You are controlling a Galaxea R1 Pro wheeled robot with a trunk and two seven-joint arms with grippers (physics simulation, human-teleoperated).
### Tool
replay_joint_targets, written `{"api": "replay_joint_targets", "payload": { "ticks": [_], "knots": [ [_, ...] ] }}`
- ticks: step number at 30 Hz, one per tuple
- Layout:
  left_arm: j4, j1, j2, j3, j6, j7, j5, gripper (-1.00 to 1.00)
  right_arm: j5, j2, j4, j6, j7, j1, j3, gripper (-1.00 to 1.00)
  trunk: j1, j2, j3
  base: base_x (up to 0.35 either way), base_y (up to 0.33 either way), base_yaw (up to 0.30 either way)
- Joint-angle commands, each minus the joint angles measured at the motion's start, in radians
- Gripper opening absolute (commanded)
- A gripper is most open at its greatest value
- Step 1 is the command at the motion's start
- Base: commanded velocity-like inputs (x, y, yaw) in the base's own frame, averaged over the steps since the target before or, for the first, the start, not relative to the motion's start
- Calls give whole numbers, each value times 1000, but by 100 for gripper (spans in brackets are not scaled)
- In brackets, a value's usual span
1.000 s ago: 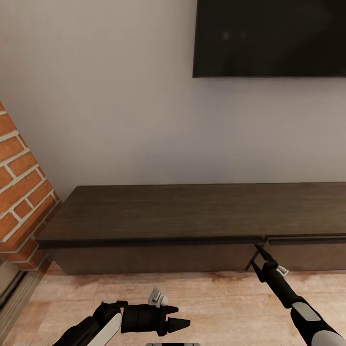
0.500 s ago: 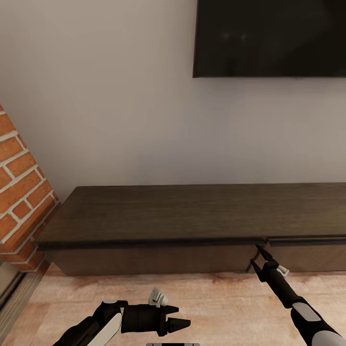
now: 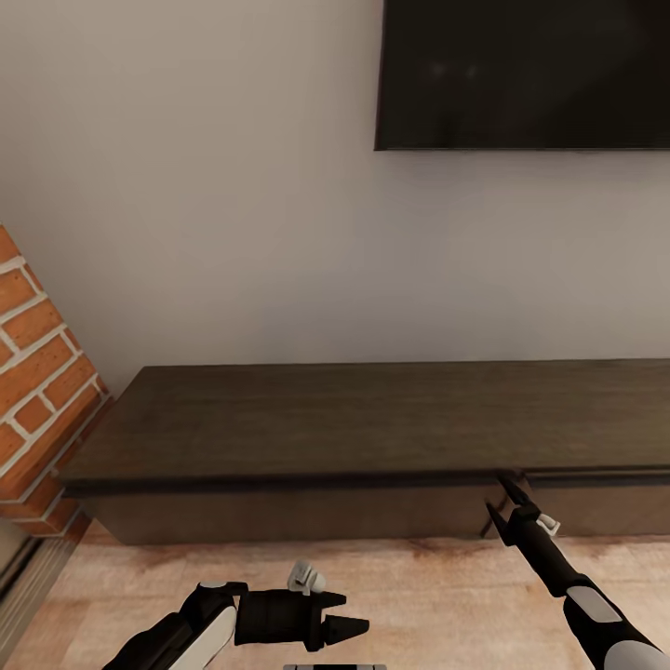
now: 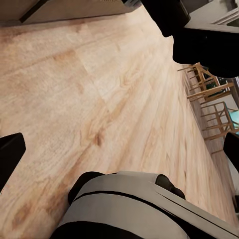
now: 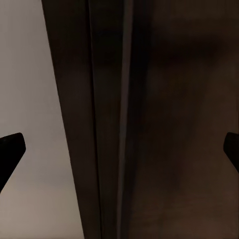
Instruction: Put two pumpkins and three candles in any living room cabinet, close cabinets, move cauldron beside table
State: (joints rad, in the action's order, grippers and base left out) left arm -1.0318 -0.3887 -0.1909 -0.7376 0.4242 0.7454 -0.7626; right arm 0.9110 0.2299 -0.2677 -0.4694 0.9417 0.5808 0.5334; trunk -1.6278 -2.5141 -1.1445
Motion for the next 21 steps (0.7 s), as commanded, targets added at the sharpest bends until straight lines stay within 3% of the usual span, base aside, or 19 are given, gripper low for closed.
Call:
{"api": "replay_joint_targets", "payload": {
  "ticks": [1,15,21],
  "knots": [
    [0,-1,-1,-2,8,-1,-11,100,6,0,1,-8,1,1,0,100,0,0,-1,163,0,0],
    [0,-1,-1,-15,7,-2,-9,100,6,0,1,-8,2,1,0,100,0,0,-1,41,0,0],
    [0,-1,-1,-15,7,-3,-9,100,6,1,0,-8,2,1,0,100,-1,-1,-12,1,0,0]
  ]
}}
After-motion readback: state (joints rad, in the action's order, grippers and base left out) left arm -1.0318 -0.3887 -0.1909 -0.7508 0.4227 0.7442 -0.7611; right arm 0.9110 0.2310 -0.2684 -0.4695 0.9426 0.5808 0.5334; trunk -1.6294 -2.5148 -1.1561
